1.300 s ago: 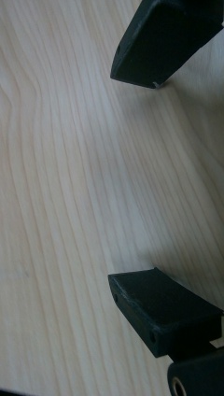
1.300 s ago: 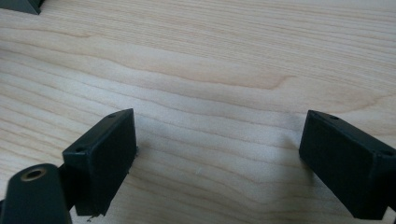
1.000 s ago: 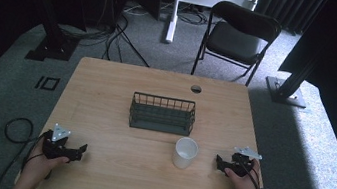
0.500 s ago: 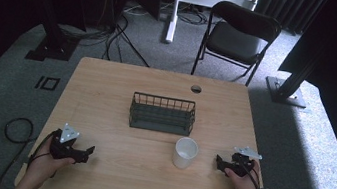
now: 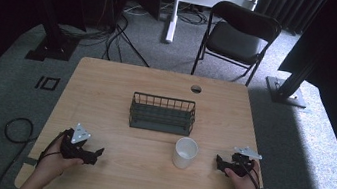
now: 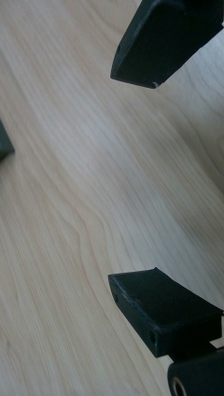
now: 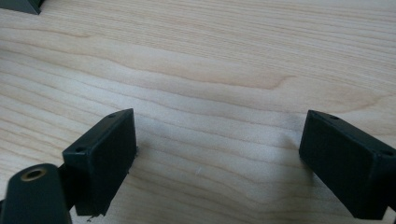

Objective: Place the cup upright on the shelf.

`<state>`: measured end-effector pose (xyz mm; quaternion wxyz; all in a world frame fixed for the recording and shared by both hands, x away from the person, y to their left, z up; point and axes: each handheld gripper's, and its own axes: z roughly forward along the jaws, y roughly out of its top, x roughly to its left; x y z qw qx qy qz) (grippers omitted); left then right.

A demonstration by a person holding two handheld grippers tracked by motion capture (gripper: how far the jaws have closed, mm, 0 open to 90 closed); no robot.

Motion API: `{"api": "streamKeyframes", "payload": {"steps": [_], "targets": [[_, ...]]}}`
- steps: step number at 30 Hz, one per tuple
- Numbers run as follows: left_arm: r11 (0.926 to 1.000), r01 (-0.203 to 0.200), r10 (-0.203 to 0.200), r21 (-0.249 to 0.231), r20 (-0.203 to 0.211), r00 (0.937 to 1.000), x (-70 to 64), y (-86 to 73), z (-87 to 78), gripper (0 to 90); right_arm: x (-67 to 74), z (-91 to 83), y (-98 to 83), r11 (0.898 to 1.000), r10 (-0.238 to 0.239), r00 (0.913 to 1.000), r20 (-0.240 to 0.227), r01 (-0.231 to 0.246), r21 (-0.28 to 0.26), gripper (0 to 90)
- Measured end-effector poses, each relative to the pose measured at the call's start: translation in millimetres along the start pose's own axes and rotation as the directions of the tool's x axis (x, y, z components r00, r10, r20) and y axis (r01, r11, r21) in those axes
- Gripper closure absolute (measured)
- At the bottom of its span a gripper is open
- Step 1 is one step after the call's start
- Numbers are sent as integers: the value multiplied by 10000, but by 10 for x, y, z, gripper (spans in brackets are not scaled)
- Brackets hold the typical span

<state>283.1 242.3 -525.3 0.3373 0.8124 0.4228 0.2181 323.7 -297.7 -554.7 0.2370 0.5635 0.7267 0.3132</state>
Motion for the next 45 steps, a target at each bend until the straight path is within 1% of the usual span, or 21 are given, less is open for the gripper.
{"api": "streamKeyframes", "payload": {"steps": [4,5,6,7,8,9,11,14,17,19,21,22,27,29,30,32,34,37,41,43,45], "targets": [[9997,-115,122,-210,328,9994,-69,52,23,48,0,0,0,10000,-1,10000,0,1,-1,106],[9994,-212,223,-258,449,9987,-102,75,30,49,0,0,0,10000,1,10000,-2,-1,1,106],[9994,-212,223,-258,449,9987,-102,75,30,48,0,0,0,10000,1,10000,-2,-1,1,106],[9988,-374,391,-331,503,9980,-135,98,34,48,0,0,0,10000,1,10000,-1,-1,0,106],[9988,-374,391,-331,503,9980,-135,98,34,48,0,0,0,10000,1,10000,-1,-1,0,106],[9982,-491,508,-352,476,9976,-166,124,37,49,0,0,0,10000,-1,10000,-2,1,1,106],[9976,-559,579,-412,474,9972,-181,136,39,49,0,0,0,10000,2,10000,-3,-2,1,106],[9962,-715,746,-498,634,9952,-228,182,39,49,-1,0,0,10000,0,10000,-2,0,0,106],[9956,-715,761,-601,783,9940,-268,220,47,48,0,0,0,10000,1,10000,-3,-1,-1,106],[9945,-848,902,-618,910,9918,-307,245,63,49,0,0,0,10000,2,10000,-2,-2,-1,106],[9939,-894,954,-644,978,9906,-337,264,78,48,0,0,0,10000,3,10000,-2,-3,-2,106],[9931,-970,1036,-666,1041,9892,-353,274,88,48,0,0,0,10000,1,10000,-2,-1,-1,106],[9904,-1062,1177,-884,1367,9836,-450,337,131,49,0,0,0,10000,3,10000,-3,-3,-1,106],[9886,-1133,1280,-989,1580,9791,-499,366,145,49,0,0,0,10000,3,10000,-3,-3,-2,106],[9884,-1106,1268,-1043,1639,9783,-517,375,152,49,0,0,0,10000,2,10000,-3,-2,-1,106],[9867,-1244,1415,-1051,1758,9742,-563,400,165,49,0,0,0,10000,5,10000,-3,-5,-3,106],[9856,-1305,1488,-1075,1851,9714,-593,417,173,48,0,0,0,10000,4,10000,-5,-4,0,106],[9850,-1285,1492,-1152,1939,9696,-636,448,190,49,0,0,0,10000,5,10000,-3,-5,-1,106],[9825,-1357,1611,-1277,2161,9630,-698,493,205,49,0,0,0,10000,4,10000,-3,-4,-2,106],[9795,-1501,1773,-1341,2218,9588,-732,523,210,48,0,0,0,10000,2,10000,-3,-2,-1,106],[9787,-1538,1816,-1358,2245,9574,-756,546,216,48,0,0,0,10000,1,10000,-3,-1,-3,106]]}}
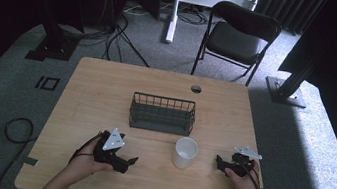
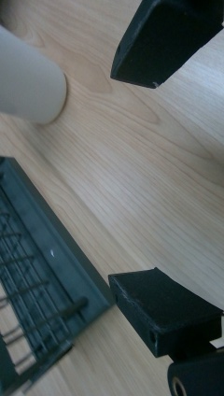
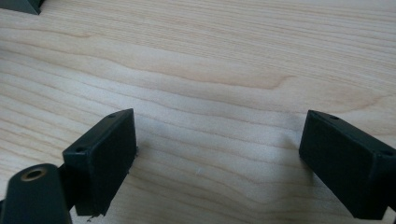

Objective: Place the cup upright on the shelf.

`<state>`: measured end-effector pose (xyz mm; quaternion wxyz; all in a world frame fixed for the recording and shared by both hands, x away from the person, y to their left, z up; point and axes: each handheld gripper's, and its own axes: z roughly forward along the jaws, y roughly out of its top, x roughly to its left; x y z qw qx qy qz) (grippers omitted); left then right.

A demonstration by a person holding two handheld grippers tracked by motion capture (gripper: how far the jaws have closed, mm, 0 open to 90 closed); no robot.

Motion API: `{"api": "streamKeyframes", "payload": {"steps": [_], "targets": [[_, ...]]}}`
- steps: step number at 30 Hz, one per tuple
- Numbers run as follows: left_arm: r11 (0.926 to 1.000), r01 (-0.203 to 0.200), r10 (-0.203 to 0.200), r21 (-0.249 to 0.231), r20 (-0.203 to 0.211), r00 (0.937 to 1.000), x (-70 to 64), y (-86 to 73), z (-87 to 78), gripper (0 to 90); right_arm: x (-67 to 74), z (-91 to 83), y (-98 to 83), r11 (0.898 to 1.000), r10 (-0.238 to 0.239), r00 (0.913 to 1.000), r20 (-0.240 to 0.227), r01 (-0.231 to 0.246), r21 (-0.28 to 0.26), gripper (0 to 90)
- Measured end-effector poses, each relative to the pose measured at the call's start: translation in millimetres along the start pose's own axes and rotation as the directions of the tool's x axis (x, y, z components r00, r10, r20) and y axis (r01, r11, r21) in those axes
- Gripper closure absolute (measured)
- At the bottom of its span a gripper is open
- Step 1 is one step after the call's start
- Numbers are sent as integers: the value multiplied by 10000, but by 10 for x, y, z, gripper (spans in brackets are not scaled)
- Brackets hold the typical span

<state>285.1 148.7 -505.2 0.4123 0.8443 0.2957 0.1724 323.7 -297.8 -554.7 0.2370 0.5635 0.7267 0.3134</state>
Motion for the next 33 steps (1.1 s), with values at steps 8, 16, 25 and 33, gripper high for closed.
{"api": "streamKeyframes", "payload": {"steps": [8,16,25,33], "targets": [[9997,-146,154,-205,377,9992,-84,142,86,48,0,0,0,10000,3,10000,0,-3,3,106],[9985,-349,377,-412,683,9969,-175,273,171,48,0,0,0,10000,2,10000,-2,-2,-1,106],[9974,-487,542,-535,1069,9928,-276,380,323,48,0,0,0,10000,5,10000,-3,-5,0,106],[9956,-552,651,-763,1342,9888,-379,454,418,48,0,0,0,10000,4,10000,-2,-4,-2,106]]}}
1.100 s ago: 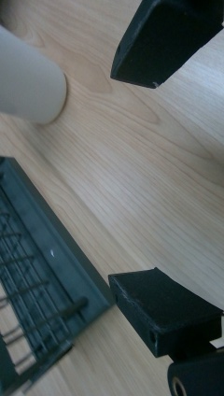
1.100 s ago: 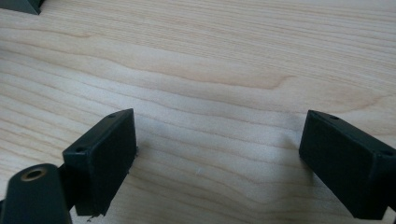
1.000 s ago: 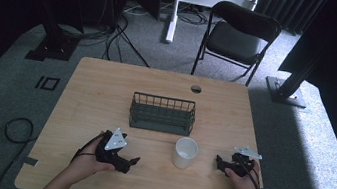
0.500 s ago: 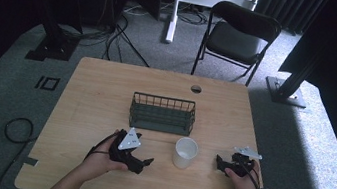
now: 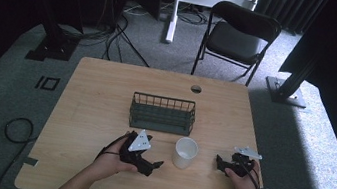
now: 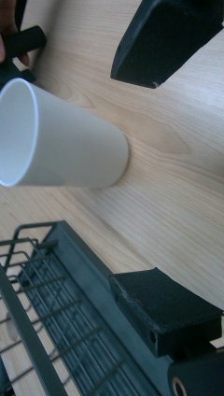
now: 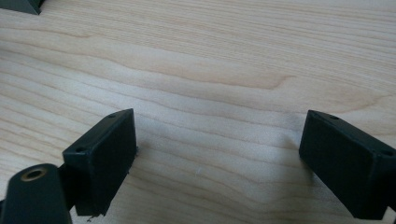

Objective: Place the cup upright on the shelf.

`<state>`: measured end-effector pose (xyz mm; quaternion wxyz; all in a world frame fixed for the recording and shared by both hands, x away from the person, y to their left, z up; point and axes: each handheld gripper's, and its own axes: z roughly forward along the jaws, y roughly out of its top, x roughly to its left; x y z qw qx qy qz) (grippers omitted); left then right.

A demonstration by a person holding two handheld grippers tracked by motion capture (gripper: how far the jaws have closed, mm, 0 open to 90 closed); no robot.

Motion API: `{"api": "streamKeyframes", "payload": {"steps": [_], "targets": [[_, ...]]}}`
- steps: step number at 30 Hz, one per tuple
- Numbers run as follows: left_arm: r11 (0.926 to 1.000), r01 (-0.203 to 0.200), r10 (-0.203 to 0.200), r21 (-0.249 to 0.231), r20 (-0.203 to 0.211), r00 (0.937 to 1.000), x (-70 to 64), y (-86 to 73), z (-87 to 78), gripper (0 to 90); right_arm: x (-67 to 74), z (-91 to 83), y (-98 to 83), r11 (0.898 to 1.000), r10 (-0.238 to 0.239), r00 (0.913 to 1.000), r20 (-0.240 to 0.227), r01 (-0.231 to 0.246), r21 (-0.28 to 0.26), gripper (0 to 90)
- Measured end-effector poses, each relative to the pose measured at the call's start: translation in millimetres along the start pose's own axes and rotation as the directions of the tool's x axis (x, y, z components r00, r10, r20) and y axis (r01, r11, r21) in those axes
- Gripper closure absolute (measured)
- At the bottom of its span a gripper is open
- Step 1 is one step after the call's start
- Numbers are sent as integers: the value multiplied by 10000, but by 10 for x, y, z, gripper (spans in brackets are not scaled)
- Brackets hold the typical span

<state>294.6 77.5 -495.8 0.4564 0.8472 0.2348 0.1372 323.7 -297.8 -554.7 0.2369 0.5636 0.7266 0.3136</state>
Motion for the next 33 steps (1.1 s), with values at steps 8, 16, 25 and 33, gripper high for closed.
{"api": "streamKeyframes", "payload": {"steps": [8,16,25,33], "targets": [[9998,-194,195,-66,235,9995,-58,111,134,48,0,0,0,10000,2,10000,-2,-2,1,106],[9998,-98,107,-198,451,9989,-123,150,266,49,0,0,0,10000,1,10000,-3,-1,2,106],[9995,-211,225,-246,553,9982,-156,249,406,48,-1,0,0,10000,3,10000,-7,-3,-1,106],[9992,-169,194,-359,698,9974,-164,335,570,49,-1,0,0,10000,6,10000,-9,-6,-4,106]]}}
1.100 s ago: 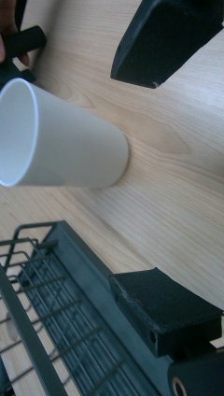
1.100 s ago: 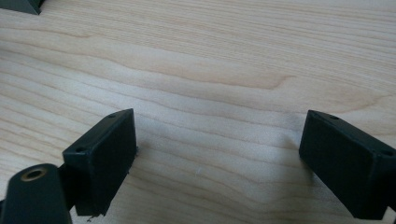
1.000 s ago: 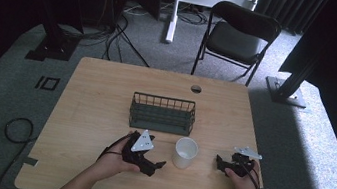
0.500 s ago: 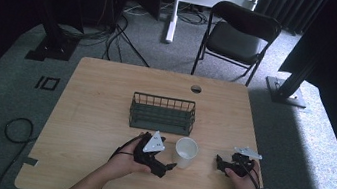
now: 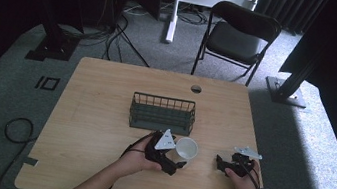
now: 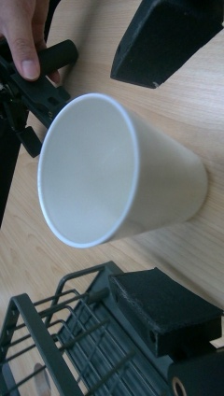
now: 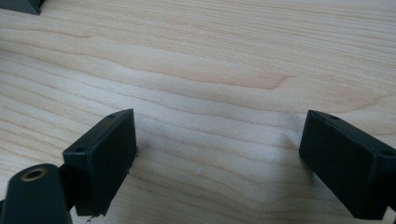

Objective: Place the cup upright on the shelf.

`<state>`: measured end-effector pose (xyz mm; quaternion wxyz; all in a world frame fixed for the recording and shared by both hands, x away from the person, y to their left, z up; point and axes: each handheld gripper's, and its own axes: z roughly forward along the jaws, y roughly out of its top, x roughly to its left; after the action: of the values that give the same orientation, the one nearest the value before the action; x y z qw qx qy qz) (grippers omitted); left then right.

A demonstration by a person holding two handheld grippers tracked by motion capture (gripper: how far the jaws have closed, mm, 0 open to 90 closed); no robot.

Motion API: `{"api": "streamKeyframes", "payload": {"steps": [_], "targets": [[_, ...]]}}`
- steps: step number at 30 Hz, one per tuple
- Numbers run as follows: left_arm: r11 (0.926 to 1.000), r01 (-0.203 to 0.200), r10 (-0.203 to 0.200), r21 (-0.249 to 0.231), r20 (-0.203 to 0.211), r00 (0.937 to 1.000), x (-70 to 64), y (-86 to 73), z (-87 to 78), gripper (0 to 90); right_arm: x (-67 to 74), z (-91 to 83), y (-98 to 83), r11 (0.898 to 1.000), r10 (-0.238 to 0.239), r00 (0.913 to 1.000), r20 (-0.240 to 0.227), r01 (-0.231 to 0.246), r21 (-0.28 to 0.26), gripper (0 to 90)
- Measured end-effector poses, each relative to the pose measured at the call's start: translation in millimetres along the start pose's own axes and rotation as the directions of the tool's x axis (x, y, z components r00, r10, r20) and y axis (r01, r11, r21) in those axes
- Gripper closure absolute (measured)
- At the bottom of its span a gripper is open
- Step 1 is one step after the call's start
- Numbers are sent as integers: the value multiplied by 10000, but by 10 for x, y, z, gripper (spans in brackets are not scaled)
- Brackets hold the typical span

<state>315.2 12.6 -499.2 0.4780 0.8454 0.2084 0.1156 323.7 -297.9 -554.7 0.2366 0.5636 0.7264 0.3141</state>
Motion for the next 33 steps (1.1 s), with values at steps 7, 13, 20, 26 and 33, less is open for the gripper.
{"api": "streamKeyframes", "payload": {"steps": [7,13,20,26,33], "targets": [[9999,84,-83,-116,124,9999,2,52,135,49,0,0,0,10000,5,10000,-1,-5,2,106],[9999,72,-70,-151,142,9999,-7,71,193,52,-1,0,0,10000,2,10000,-2,-2,0,106],[9997,-77,79,-221,115,9999,-22,95,250,52,0,0,0,10000,3,10000,-2,-3,0,106],[9993,-329,327,-152,-187,9993,-52,85,278,121,0,0,0,10000,2,10000,-1,-2,-1,106],[9997,-216,211,-135,-381,9991,-42,84,265,195,0,0,0,10000,1,10000,-1,-1,0,106]]}}
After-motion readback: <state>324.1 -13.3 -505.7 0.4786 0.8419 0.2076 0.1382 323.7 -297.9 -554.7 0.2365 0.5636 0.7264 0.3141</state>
